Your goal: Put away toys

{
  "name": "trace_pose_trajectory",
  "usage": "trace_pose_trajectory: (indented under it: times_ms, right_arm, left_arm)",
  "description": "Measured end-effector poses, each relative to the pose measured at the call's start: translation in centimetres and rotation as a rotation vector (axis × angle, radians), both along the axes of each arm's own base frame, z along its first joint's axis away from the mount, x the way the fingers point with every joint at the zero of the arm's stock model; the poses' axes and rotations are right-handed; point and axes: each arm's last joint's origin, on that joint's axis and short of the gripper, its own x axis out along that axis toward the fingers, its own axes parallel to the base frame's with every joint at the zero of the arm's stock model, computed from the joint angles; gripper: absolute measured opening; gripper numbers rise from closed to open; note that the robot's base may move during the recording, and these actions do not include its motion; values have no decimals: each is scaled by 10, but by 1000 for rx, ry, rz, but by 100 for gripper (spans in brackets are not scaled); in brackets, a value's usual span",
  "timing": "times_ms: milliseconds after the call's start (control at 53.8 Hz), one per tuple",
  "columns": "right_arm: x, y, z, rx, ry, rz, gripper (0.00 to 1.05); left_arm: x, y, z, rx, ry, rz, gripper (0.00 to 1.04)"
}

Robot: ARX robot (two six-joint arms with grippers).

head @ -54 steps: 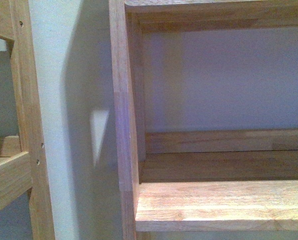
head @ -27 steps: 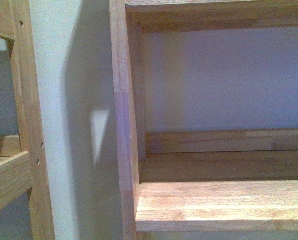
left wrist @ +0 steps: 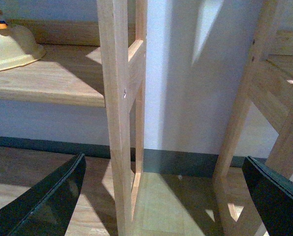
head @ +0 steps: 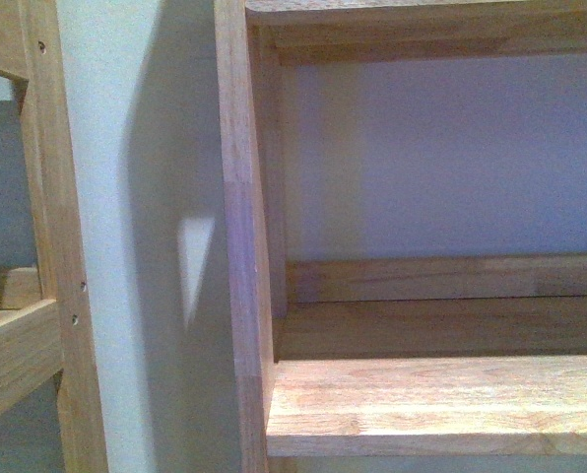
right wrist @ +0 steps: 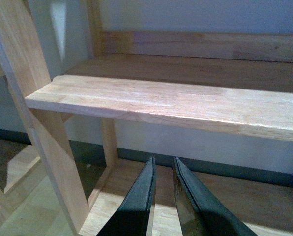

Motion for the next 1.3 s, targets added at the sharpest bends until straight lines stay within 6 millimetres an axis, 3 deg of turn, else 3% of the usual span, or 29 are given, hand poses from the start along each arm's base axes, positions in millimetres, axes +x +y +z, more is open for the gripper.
trace_pose_trajectory:
  times_ms: [613, 1003, 1301]
  right_arm:
    - [-1, 0, -22, 0, -6, 0, 16]
    - [-1, 0, -21, 0, -13, -1, 16]
    - [-1, 0, -21, -2, -13, -1, 72]
  left_arm:
    - [0, 0, 0, 0, 0, 0, 99]
    - [0, 0, 0, 0, 0, 0, 99]
    - [0, 0, 0, 0, 0, 0, 99]
